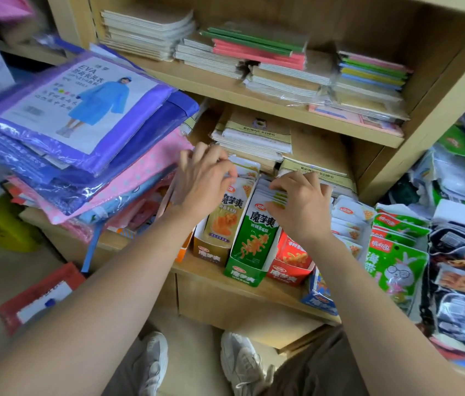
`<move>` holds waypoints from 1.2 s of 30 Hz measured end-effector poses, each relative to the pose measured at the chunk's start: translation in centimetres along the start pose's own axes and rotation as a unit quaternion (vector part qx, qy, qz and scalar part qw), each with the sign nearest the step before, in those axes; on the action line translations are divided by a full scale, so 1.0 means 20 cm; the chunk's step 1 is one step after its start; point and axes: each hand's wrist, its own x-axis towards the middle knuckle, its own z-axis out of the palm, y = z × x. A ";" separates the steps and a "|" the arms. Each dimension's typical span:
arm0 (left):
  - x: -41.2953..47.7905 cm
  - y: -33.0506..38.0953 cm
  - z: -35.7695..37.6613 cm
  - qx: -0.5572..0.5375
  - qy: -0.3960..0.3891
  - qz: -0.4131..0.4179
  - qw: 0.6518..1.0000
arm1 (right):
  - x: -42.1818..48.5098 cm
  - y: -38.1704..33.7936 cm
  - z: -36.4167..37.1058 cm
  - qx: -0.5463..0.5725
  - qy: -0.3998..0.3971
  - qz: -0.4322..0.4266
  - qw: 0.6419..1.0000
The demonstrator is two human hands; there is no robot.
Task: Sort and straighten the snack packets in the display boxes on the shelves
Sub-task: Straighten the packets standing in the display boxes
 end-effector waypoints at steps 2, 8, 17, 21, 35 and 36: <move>-0.02 -0.01 0.02 -0.004 -0.006 -0.001 1.000 | 0.00 -0.01 0.00 0.006 -0.004 0.000 1.000; -0.02 -0.10 -0.05 -0.117 -0.007 0.006 0.993 | -0.01 -0.09 0.00 0.007 0.020 -0.032 0.999; -0.13 -0.33 -0.22 0.002 -0.165 0.000 0.986 | 0.01 -0.23 0.07 -0.015 -0.147 -0.087 0.985; -0.17 -0.33 -0.20 0.080 -0.322 -0.024 0.943 | 0.01 -0.24 0.07 0.000 -0.141 -0.083 0.987; -0.11 -0.30 -0.21 0.055 -0.127 -0.015 0.990 | -0.01 -0.24 0.09 0.016 -0.138 -0.066 0.988; -0.11 -0.29 -0.21 0.049 -0.091 -0.018 0.994 | -0.01 -0.24 0.09 0.018 -0.139 -0.066 0.988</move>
